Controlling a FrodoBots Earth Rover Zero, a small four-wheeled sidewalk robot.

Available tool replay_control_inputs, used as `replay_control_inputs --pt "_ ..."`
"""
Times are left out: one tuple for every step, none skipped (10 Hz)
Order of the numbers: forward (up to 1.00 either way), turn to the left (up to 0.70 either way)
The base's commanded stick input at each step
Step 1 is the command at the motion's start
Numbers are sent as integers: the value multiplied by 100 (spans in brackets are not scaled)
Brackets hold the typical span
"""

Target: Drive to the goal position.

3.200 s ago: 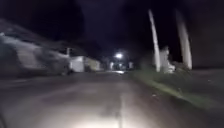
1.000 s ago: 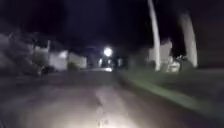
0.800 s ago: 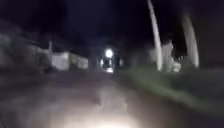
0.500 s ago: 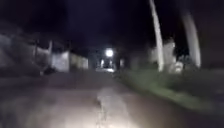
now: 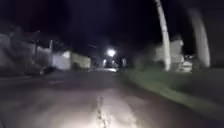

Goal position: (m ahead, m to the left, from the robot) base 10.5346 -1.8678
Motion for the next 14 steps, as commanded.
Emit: replay_control_inputs --pt "70 0" --pt "70 0" --pt "70 0" --pt "70 0" --pt "70 0" --pt "70 0" --pt "70 0" --pt "70 0" --pt "70 0" --pt "70 0" --pt "70 0" --pt "70 -8" --pt "70 -17" --pt "70 -27"
